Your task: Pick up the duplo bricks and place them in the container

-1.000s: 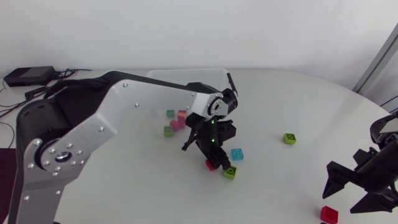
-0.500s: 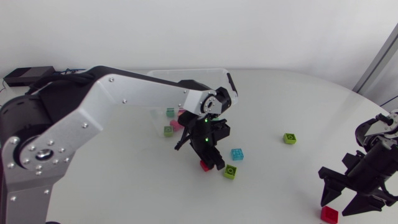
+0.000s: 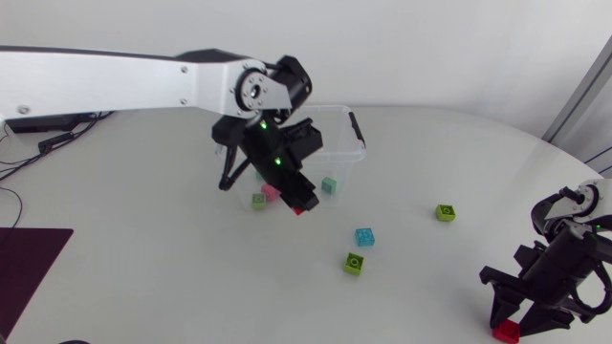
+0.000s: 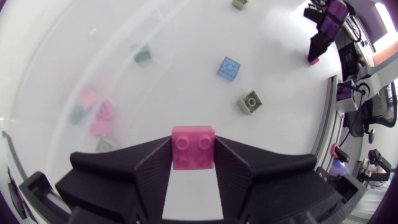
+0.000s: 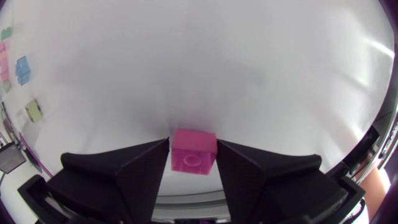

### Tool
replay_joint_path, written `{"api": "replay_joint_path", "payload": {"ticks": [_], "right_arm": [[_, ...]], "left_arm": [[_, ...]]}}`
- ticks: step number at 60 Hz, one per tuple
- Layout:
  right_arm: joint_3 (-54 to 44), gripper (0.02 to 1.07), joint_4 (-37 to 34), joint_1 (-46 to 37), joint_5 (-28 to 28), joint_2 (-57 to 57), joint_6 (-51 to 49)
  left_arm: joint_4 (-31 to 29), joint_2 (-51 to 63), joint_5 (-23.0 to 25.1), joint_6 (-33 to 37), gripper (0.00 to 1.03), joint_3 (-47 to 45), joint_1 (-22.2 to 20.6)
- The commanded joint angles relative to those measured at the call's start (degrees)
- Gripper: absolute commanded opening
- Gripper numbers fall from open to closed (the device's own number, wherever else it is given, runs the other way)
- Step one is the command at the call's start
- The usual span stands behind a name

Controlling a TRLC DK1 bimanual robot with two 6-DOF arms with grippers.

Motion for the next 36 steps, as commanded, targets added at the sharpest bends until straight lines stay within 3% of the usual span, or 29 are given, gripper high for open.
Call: {"api": "replay_joint_path", "payload": {"ticks": [1,13,20,36], "right_arm": [[-1.1,0.39,0.6,0.2,0.2,-1.2,-1.1],[-1.9,0.29,1.0,2.2,0.4,-7.1,-1.4],[-1.6,0.28,0.7,6.9,1.7,-14.1,-0.3],[6.2,0.28,-1.4,18.2,1.9,-23.9,5.1]], "left_arm": [[1.7,-4.7,0.2,0.7,0.23,-1.4,1.7],[7.8,-9.0,0.2,-1.9,0.24,-1.1,4.4],[17.9,-10.7,0.2,-4.2,0.24,-4.7,6.8],[32.2,-7.4,-0.7,-8.0,0.26,-7.4,12.5]]}}
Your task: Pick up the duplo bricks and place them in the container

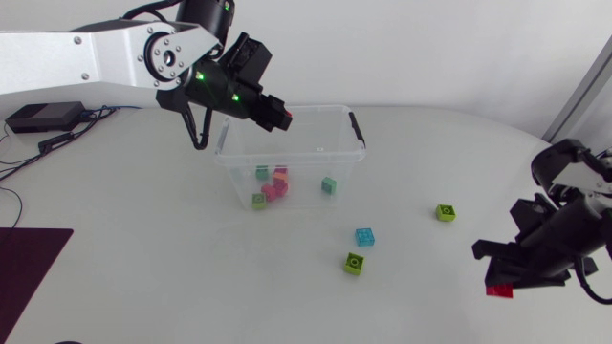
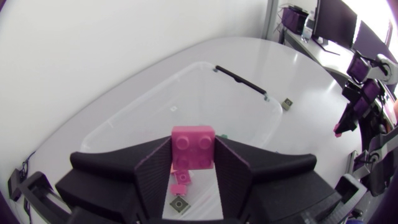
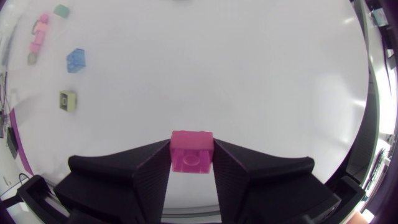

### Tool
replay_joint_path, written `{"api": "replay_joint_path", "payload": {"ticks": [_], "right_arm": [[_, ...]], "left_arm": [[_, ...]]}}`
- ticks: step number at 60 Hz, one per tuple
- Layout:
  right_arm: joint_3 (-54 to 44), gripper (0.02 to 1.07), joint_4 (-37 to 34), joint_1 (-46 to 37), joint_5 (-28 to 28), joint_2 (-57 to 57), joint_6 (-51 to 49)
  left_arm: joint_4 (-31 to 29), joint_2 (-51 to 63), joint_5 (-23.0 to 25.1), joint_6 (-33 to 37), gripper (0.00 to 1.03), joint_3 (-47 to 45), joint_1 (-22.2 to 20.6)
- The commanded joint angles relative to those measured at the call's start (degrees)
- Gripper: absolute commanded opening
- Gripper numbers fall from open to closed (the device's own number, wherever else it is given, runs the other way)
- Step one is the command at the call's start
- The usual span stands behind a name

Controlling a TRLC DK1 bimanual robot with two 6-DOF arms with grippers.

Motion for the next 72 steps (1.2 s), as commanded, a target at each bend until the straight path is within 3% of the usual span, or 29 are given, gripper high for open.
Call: {"api": "replay_joint_path", "payload": {"ticks": [1,9,16,20,24,40,53,65,68,71,72], "right_arm": [[4.0,0.28,-1.0,4.1,0.0,-3.0,3.2],[9.9,0.28,0.6,12.1,0.0,-3.7,7.4],[15.1,0.28,4.1,19.1,1.7,-2.0,10.2],[17.1,0.28,7.5,23.0,3.6,-1.5,10.8],[20.0,0.28,10.0,27.0,5.7,0.9,11.3],[29.2,0.28,20.9,34.4,10.0,12.1,10.3],[36.2,0.28,27.4,37.1,10.1,21.3,8.7],[42.5,0.31,30.8,39.3,10.2,30.6,7.0],[43.5,0.39,30.8,39.4,10.4,32.3,7.0],[44.4,0.63,30.7,39.5,11.1,33.7,7.2],[44.5,0.76,30.7,39.4,11.1,33.8,7.3]], "left_arm": [[3.9,3.1,-0.4,-3.4,0.27,-0.9,2.3],[10.6,5.0,-0.7,-4.9,0.47,-2.4,4.4],[13.9,1.8,-0.8,-4.9,0.79,-6.5,4.8],[18.8,-2.4,-1.8,-4.9,0.90,-10.8,4.9],[21.8,-7.1,-2.2,-4.4,0.94,-15.0,4.5],[16.7,-20.5,-2.6,-3.7,0.95,-21.3,2.8],[10.6,-27.7,-1.4,-3.7,0.95,-26.9,3.0],[-0.5,-28.8,6.5,-2.4,0.95,-28.9,5.1],[-1.7,-28.5,7.3,-1.7,0.95,-29.4,4.6],[-4.2,-27.4,7.7,-0.4,0.95,-29.3,3.3],[-4.7,-26.9,7.7,-0.3,0.95,-29.5,2.4]]}}
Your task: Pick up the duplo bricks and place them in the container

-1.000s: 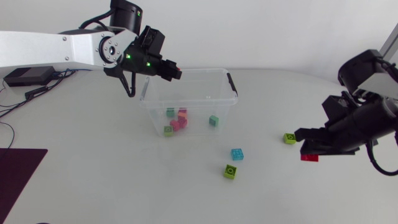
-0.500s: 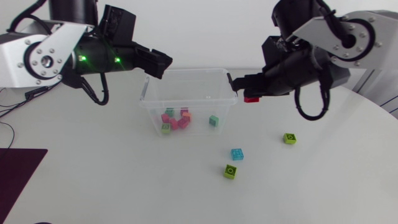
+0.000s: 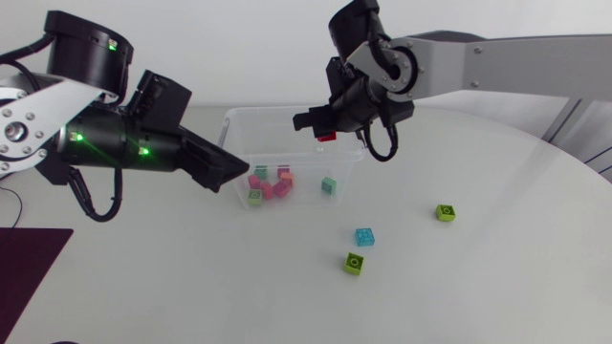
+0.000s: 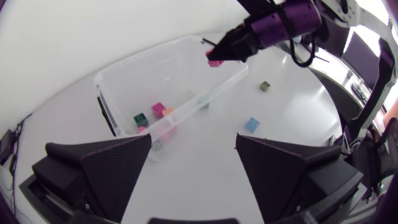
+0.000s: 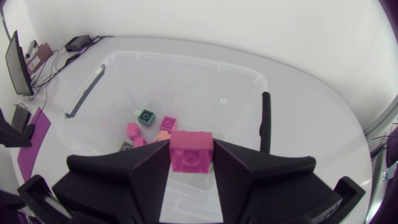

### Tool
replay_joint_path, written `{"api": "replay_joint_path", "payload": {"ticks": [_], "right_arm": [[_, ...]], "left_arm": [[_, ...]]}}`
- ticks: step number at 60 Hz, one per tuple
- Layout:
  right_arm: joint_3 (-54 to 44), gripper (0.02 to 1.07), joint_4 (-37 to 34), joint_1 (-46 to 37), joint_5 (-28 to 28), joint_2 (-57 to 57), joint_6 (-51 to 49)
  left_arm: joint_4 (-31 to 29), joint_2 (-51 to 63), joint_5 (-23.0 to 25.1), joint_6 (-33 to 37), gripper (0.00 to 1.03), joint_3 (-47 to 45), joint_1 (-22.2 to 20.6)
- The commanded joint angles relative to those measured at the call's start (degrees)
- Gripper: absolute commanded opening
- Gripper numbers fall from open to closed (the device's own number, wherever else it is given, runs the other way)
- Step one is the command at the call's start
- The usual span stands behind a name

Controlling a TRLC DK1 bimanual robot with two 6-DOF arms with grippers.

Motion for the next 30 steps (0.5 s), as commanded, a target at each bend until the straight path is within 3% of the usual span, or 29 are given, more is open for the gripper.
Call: {"api": "replay_joint_path", "payload": {"ticks": [1,2,3,14,21,30], "right_arm": [[2.0,0.83,0.3,0.4,1.0,2.3,-0.2],[2.2,0.98,0.3,0.3,1.1,2.3,-0.1],[2.3,1.02,0.3,0.2,1.1,2.3,-0.1],[0.7,1.03,-0.1,-2.2,1.1,-5.1,-0.3],[-5.2,1.03,-0.5,-5.3,1.1,-14.3,0.7],[-12.6,1.03,-0.6,-10.1,1.0,-22.4,1.9]], "left_arm": [[-2.2,1.4,1.0,1.9,0.95,-1.6,-2.4],[-3.0,2.0,1.0,2.0,0.95,-1.6,-3.5],[-3.2,2.3,1.0,2.0,0.95,-1.6,-4.1],[-5.7,7.7,1.0,1.4,0.95,0.7,-11.1],[-9.4,15.0,-1.2,-1.1,0.95,6.5,-16.9],[-14.4,22.2,-3.2,-3.8,0.95,13.9,-21.3]]}}
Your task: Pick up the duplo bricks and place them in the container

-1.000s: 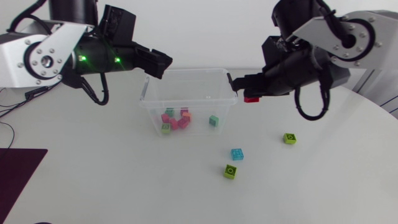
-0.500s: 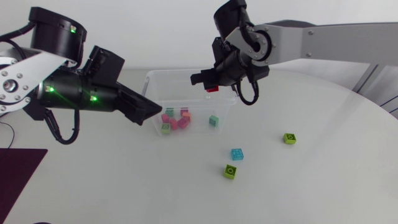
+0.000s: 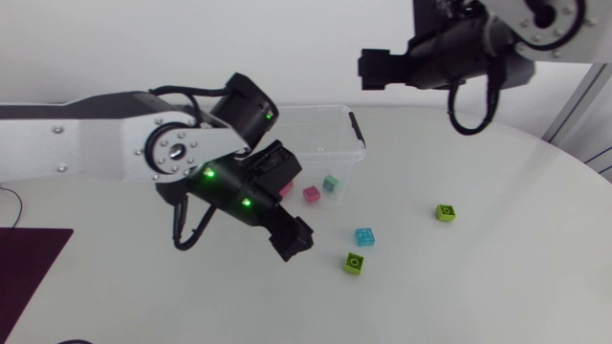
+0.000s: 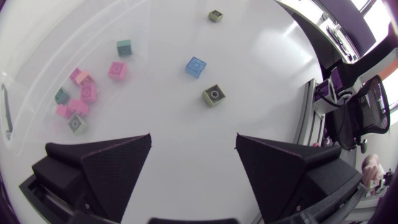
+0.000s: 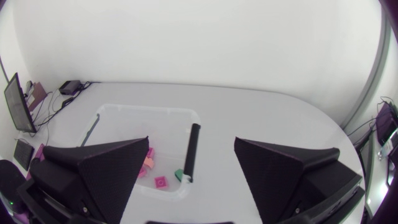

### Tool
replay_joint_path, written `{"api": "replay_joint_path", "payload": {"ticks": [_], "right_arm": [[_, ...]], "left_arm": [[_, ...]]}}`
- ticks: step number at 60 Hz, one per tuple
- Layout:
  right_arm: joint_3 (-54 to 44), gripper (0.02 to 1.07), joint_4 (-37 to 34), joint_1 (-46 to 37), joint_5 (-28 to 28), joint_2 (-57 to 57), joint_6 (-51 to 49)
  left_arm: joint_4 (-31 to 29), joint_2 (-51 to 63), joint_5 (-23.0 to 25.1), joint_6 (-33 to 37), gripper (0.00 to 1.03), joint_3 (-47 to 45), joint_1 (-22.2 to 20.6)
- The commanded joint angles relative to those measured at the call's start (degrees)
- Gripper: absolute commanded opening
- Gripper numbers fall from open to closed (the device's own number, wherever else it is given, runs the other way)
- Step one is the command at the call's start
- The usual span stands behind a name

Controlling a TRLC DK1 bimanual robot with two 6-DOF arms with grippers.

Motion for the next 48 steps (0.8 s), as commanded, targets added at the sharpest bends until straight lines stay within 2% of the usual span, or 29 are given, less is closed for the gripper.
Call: {"api": "replay_joint_path", "payload": {"ticks": [1,22,39,48], "right_arm": [[-6.0,1.03,-0.5,-2.7,0.3,-3.2,1.6],[-21.3,1.03,1.0,-12.8,-2.5,-13.8,2.6],[-31.8,1.03,3.9,-15.8,-3.2,-20.3,3.1],[-34.5,1.03,4.1,-17.0,-3.2,-22.4,2.9]], "left_arm": [[-3.3,4.9,-0.6,-2.8,0.95,6.0,-2.2],[-11.5,19.5,-0.6,-9.6,0.94,19.3,-8.9],[-12.3,29.9,-7.5,-15.9,0.91,26.9,-11.9],[-13.2,33.7,-8.8,-17.9,0.87,30.6,-13.1]]}}
